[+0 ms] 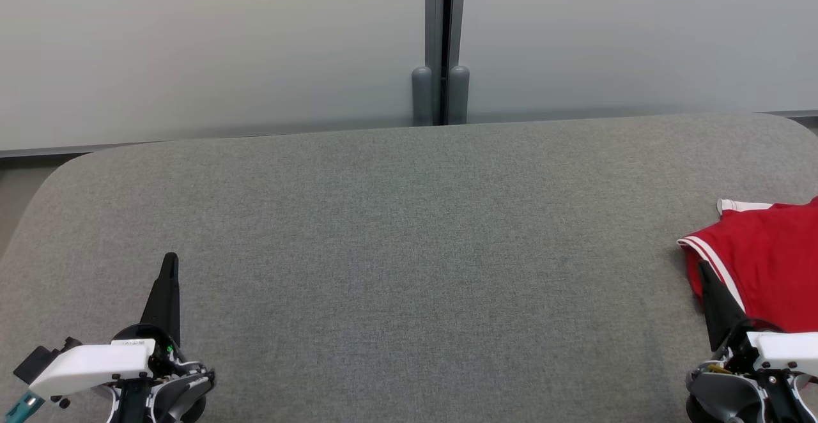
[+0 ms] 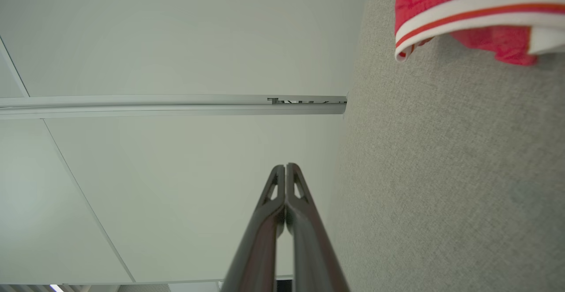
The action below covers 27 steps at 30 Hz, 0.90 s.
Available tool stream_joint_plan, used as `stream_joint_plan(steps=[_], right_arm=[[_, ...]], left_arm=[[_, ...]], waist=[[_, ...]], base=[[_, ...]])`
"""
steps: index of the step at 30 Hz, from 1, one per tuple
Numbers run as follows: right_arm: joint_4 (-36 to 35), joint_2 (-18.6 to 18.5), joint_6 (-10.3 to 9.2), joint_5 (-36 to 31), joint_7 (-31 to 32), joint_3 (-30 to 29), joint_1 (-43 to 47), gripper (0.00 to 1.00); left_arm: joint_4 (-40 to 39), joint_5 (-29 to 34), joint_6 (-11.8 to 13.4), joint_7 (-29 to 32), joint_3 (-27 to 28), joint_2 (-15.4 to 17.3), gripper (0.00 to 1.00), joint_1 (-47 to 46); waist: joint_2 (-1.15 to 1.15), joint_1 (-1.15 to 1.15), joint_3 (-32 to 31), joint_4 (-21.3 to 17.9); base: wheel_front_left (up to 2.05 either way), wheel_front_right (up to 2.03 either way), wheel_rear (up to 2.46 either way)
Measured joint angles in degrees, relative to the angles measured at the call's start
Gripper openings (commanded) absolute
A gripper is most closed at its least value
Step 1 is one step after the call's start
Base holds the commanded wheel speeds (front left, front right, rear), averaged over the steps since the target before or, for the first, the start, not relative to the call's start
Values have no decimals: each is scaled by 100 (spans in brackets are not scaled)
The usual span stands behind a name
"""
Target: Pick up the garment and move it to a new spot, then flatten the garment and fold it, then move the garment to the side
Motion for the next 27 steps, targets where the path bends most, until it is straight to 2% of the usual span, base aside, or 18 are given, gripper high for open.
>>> stream_joint_plan(steps=[27], right_arm=[[0,0,0,0,0,0,-1,0]], left_arm=[[0,-1,0,0,0,0,0,0]], waist=[[0,0,0,0]], base=[[0,0,0]])
